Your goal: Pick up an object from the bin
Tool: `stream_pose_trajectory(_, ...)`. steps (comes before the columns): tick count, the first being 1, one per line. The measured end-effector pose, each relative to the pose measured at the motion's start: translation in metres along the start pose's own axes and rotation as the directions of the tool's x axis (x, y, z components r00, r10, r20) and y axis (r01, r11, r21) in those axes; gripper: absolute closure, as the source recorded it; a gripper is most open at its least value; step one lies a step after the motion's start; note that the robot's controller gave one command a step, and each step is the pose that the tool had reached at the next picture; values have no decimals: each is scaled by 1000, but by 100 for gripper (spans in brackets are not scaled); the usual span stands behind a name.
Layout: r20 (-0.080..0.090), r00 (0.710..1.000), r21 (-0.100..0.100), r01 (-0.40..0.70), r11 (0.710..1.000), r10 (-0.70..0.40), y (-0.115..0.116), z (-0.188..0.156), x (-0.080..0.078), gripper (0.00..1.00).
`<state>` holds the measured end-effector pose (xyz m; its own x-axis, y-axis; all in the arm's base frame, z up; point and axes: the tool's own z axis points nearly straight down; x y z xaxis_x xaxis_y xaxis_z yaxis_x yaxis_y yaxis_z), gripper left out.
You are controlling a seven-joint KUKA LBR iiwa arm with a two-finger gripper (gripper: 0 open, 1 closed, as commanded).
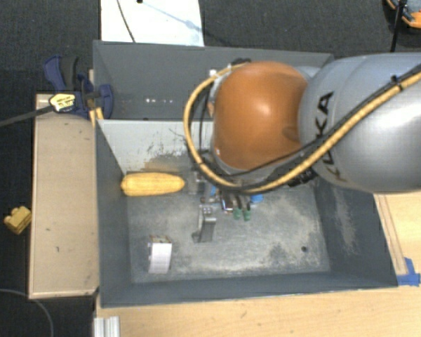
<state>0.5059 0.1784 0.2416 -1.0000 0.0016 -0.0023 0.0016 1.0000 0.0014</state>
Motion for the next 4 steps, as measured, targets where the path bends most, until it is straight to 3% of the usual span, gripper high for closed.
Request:
stream_pose_trajectory(1, 3, 993, 0, 119, 993, -119, 18, 49, 6, 0)
stream_pose_trajectory(2, 0, 892, 0, 452, 892, -452, 48, 72, 14, 0)
stream_pose_trajectory(3, -3, 734, -1, 679, 734, -679, 57, 121, 19, 0)
stream_pose_trajectory(4, 0, 498, 0, 867, 498, -867, 53, 161, 8, 0)
